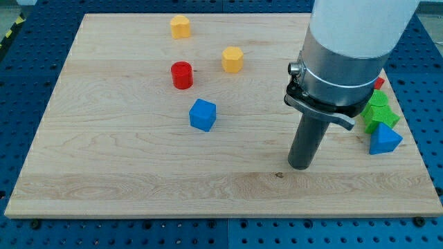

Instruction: Push the blue cube towards the bottom center

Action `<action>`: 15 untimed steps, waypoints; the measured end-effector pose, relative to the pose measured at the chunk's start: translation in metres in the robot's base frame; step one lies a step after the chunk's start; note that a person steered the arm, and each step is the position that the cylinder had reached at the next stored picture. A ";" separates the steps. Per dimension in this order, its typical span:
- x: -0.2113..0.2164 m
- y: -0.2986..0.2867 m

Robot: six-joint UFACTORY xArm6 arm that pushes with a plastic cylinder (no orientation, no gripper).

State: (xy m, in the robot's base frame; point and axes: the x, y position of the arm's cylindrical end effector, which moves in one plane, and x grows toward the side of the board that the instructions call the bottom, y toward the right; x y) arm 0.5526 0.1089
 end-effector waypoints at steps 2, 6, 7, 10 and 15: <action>0.001 0.000; 0.001 -0.029; 0.001 -0.040; 0.001 -0.080; -0.030 -0.147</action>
State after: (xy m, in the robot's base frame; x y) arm 0.5223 -0.0384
